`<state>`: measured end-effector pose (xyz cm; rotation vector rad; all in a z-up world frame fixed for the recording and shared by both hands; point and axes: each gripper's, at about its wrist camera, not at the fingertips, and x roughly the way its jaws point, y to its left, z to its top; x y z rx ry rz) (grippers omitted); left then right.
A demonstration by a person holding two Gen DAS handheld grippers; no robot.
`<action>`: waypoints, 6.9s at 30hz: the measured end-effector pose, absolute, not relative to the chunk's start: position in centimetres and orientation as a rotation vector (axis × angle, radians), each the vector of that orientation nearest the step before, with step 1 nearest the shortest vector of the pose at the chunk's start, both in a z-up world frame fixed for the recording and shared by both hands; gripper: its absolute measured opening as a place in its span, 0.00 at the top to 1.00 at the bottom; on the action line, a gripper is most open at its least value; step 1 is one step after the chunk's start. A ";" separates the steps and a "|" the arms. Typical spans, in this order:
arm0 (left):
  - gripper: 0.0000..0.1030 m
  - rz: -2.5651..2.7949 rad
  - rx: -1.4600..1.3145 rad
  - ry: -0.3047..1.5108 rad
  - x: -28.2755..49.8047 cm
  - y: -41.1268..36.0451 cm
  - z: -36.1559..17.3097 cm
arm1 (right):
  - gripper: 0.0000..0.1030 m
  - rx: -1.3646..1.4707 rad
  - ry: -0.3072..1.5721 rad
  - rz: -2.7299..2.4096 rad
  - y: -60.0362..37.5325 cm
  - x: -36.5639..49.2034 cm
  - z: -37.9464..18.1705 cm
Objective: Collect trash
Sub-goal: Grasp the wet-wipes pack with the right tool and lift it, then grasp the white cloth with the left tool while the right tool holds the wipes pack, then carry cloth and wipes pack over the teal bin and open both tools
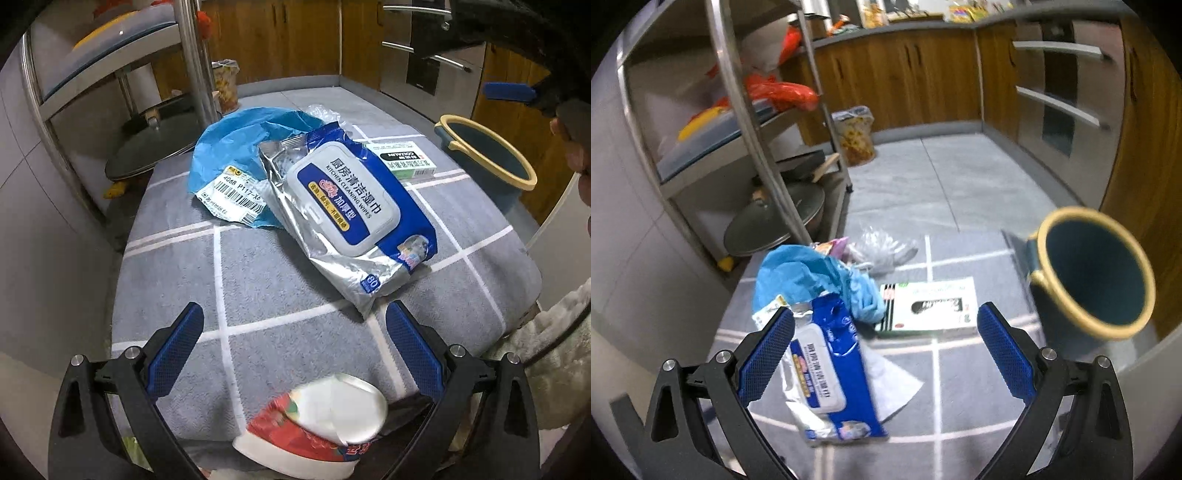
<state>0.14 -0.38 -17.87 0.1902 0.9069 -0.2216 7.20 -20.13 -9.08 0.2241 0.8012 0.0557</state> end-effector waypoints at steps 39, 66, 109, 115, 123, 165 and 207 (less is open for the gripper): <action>0.13 -0.089 0.092 0.872 3.9 2.5 -16.8 | 0.29 0.222 1.049 0.319 -16.0 11.5 -18.0; 0.13 -0.083 0.060 0.805 4.6 2.8 -14.4 | 0.88 0.237 1.142 0.532 -13.8 9.5 -14.8; 0.93 -0.259 0.118 0.899 9.4 -6.3 -16.9 | 0.88 0.225 0.939 0.300 -29.1 10.5 -6.6; 0.93 -0.278 0.101 0.804 7.7 -6.4 -12.9 | 0.88 0.239 0.921 0.293 -29.3 10.4 -6.0; 0.94 -0.296 0.105 0.715 6.8 -7.9 -9.0 | 0.88 0.263 0.891 0.281 -31.0 9.7 -5.4; 0.93 -0.670 0.287 0.779 20.3 -40.0 -13.6 | 0.88 0.403 0.957 -0.143 -53.1 13.5 -14.3; 0.23 -0.524 0.228 0.724 16.1 -27.3 -9.1 | 0.20 0.287 0.783 -0.084 -47.8 12.8 -8.5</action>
